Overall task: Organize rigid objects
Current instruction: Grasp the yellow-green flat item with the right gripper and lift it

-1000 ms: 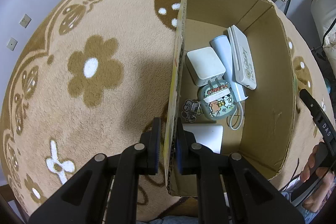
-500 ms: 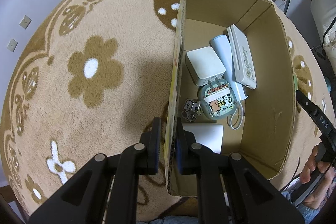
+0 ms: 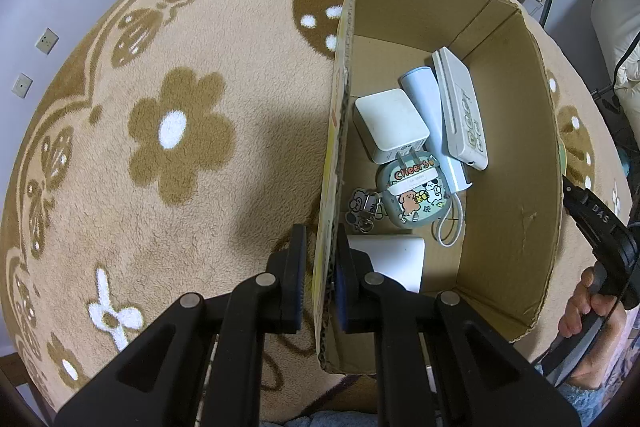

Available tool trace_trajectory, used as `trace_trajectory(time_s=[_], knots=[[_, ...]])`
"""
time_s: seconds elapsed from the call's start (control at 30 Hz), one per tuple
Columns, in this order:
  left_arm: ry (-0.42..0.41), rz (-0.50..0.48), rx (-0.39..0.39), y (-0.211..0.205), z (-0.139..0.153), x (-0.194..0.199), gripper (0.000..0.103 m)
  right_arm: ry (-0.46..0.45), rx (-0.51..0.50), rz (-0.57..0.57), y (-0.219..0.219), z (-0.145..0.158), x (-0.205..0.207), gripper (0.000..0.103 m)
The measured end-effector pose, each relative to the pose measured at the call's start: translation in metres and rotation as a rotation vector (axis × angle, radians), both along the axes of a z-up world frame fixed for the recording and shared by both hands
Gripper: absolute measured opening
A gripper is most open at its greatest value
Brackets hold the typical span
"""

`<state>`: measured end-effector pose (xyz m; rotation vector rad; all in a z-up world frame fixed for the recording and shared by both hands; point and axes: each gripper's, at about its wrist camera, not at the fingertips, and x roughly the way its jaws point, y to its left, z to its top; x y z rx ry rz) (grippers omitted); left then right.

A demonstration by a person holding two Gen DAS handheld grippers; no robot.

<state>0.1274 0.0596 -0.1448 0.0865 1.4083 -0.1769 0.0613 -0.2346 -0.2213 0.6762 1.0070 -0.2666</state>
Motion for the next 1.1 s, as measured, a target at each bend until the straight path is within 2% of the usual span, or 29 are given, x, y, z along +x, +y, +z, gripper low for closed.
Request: trace_trajectory(time_s=[0.03,0.13,0.3,0.5,0.83,1.0,1.1], knots=[[0.0,0.0,-0.001,0.0,0.0,0.0,0.013,0.009,-0.02,-0.019,0.001,-0.001,0.001,0.012],[0.0,0.0,-0.001,-0.001,0.0,0.0,0.013,-0.02,-0.053,-0.065,0.004,0.003,-0.001,0.01],[0.0,-0.001,-0.001,0.0,0.0,0.0,0.013,-0.064,-0.108,-0.047,0.011,0.02,0.0,0.009],[0.0,-0.002,-0.001,0.0,-0.001,0.001,0.013,-0.177,-0.161,-0.039,0.017,0.063,-0.005,0.009],[-0.001,-0.006,-0.001,0.001,-0.001,0.0,0.013,-0.428,-0.201,0.061,0.061,0.13,-0.01,0.009],[-0.002,-0.007,0.001,0.001,-0.001,0.001,0.013,-0.504,-0.193,0.123,0.083,0.144,-0.008,0.009],[-0.001,-0.006,-0.001,0.001,-0.001,0.001,0.013,-0.507,-0.192,0.164,0.097,0.144,-0.004,0.009]])
